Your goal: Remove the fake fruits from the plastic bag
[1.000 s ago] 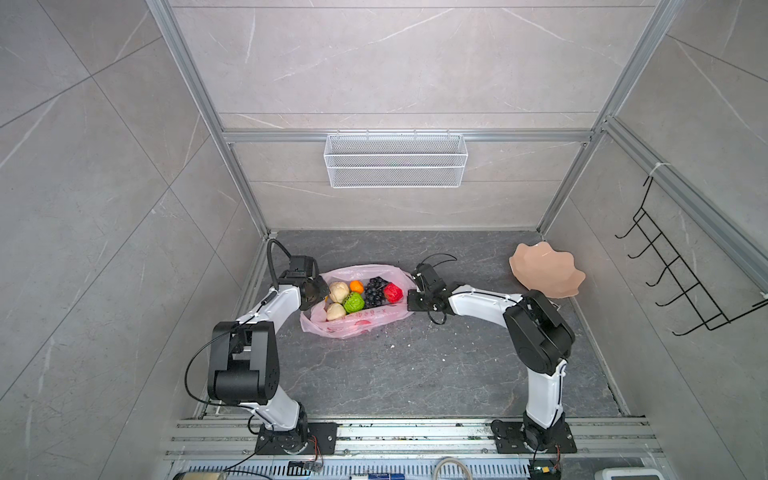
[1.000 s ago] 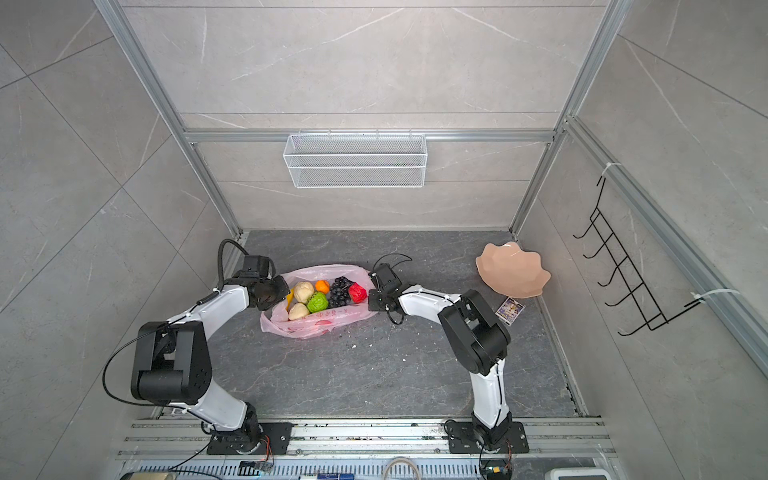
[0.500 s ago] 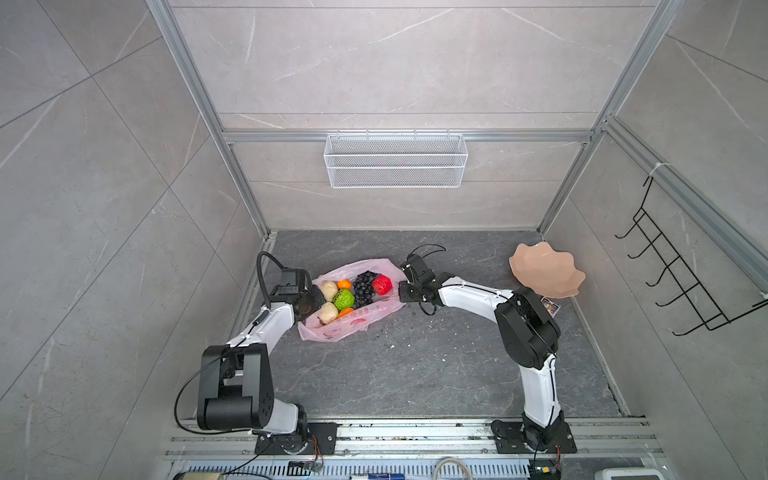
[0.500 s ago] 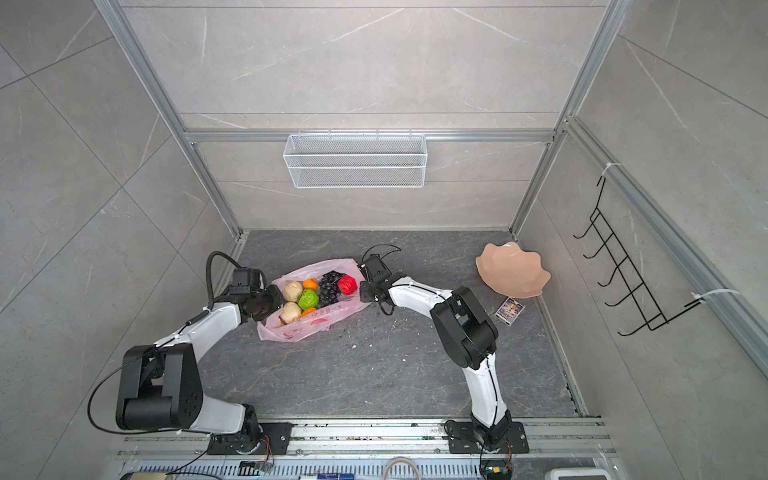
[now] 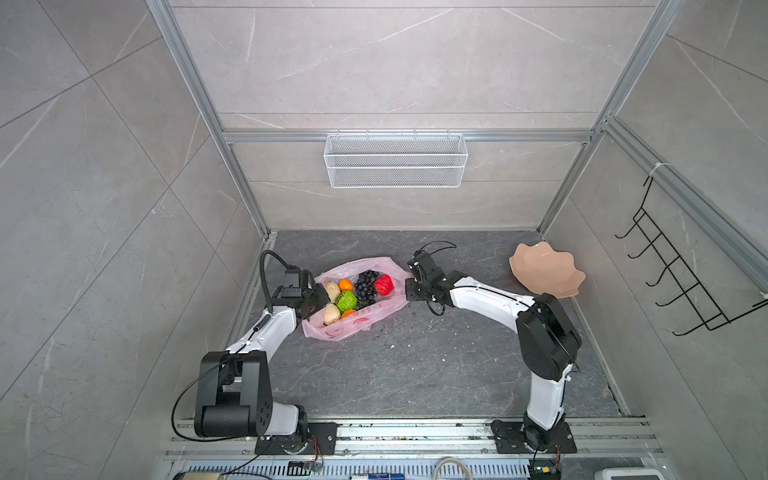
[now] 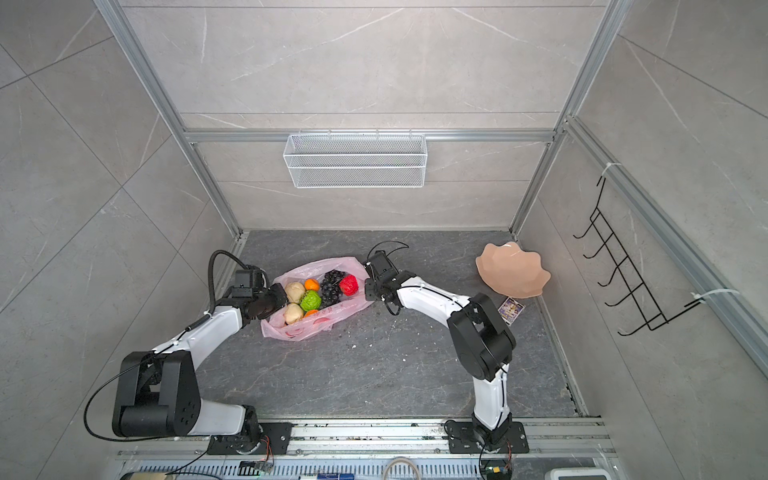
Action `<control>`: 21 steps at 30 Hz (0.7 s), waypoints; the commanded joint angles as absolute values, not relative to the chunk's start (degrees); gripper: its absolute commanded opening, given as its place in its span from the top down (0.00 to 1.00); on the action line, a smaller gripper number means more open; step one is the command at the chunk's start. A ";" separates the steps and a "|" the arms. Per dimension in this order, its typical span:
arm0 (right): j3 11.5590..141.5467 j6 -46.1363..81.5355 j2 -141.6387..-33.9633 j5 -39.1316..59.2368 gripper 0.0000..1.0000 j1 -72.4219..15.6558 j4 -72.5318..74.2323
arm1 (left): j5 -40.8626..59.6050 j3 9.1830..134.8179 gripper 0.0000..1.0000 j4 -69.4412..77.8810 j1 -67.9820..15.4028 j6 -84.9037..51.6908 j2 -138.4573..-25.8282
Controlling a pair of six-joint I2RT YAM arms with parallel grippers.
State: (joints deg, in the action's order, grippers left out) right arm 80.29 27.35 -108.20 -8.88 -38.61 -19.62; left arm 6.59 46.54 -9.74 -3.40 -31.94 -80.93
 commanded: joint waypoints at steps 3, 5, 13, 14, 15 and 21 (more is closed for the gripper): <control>76.38 28.14 -97.99 -12.98 0.40 -38.15 -24.84 | 6.65 44.91 1.00 -5.95 -5.65 -30.22 -77.99; 74.52 28.92 -94.37 -14.64 0.40 -36.96 -26.52 | 6.04 43.99 1.00 -5.04 -6.28 -30.37 -77.46; 66.63 35.55 -81.75 -19.08 0.36 -22.27 -31.01 | 5.28 41.39 1.00 -1.52 -6.77 -31.60 -76.82; 66.30 36.57 -81.05 -20.01 0.35 -20.70 -31.35 | 5.06 41.17 1.00 -1.30 -6.84 -31.52 -76.68; 65.65 37.79 -80.46 -20.51 0.35 -18.81 -31.46 | 4.93 40.81 1.00 -0.93 -6.86 -31.32 -76.56; 61.21 49.40 -78.99 -16.36 0.36 -7.06 -28.84 | 4.05 39.98 1.00 -0.79 -7.03 -31.12 -74.90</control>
